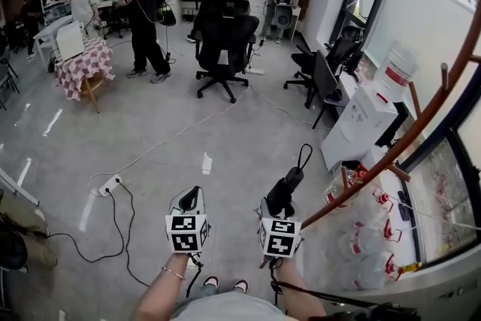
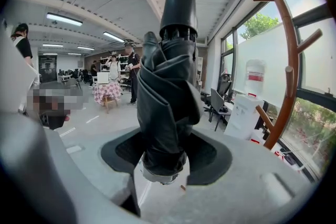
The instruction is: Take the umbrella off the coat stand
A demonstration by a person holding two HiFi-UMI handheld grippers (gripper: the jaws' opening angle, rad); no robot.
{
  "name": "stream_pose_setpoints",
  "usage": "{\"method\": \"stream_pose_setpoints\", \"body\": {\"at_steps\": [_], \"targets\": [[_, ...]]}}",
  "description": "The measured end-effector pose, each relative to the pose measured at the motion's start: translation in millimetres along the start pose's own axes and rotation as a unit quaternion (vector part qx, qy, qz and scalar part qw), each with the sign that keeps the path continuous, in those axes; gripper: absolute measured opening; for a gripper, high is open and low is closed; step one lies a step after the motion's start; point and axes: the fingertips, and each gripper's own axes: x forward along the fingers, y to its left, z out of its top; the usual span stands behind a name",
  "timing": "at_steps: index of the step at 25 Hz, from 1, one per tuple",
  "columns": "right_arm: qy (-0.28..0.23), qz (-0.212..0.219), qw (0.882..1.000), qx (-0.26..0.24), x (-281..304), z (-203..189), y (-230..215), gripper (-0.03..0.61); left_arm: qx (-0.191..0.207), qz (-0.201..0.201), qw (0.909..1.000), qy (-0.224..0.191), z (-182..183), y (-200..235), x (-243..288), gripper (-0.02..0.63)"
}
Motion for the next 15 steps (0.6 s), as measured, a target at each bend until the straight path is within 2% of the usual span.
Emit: {"method": "stream_pose_setpoints", "body": {"at_steps": [8, 15], "targets": [[0.0, 0.026, 1.0, -0.011, 1.7, 4.5, 17.3, 0.228, -0.007, 0.013, 0.9999, 0.001, -5.1, 7.7, -6.6, 0.005], [-0.001, 0.031, 0.999, -0.008, 3.2, 6.4, 19.0, 0.229, -0.006, 0.015, 0.9999, 0.006, -5.6, 9.6, -5.7, 0.005]]}}
